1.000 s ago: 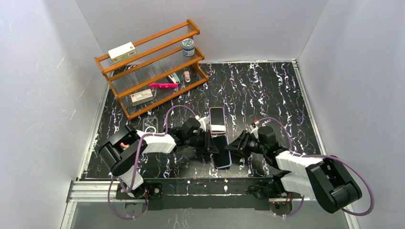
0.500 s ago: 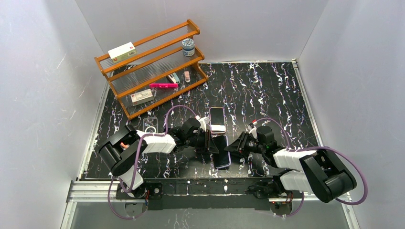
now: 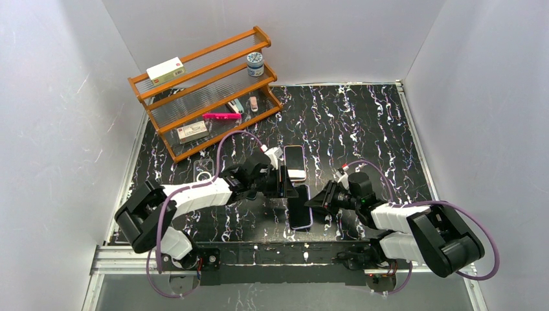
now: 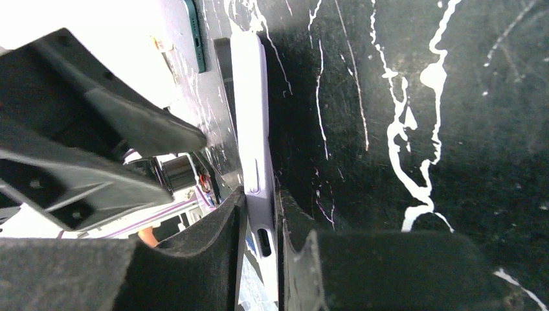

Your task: Put the phone into the phone case

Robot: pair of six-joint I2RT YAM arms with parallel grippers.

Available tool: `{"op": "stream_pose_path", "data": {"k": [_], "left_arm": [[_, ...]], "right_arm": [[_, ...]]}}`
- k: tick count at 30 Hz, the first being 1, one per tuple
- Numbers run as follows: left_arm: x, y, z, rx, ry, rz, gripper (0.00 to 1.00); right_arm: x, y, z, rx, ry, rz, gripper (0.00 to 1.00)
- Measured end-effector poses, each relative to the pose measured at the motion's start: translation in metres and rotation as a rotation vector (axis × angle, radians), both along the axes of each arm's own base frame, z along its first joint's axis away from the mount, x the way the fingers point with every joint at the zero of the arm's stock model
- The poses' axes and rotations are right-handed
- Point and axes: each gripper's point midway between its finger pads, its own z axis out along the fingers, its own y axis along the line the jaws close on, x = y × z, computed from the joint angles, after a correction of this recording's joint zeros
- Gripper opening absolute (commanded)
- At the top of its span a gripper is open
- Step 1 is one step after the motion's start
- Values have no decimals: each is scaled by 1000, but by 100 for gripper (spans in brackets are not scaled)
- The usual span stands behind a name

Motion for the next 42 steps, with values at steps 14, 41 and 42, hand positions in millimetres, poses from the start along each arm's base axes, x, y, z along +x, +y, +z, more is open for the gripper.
{"op": "stream_pose_path", "data": {"k": [14,41,42], "left_arm": [[4,5,-34,97,35,17,43],[-10,-9,-52,49,115,-29,10],[-10,-9,-52,51,115,-28,10]], "right_arm": [[0,0,4,3,-23,6,35],[-5,-2,-15,-29,45,21,32],[-5,-2,-15,-28,45,22,30]]}}
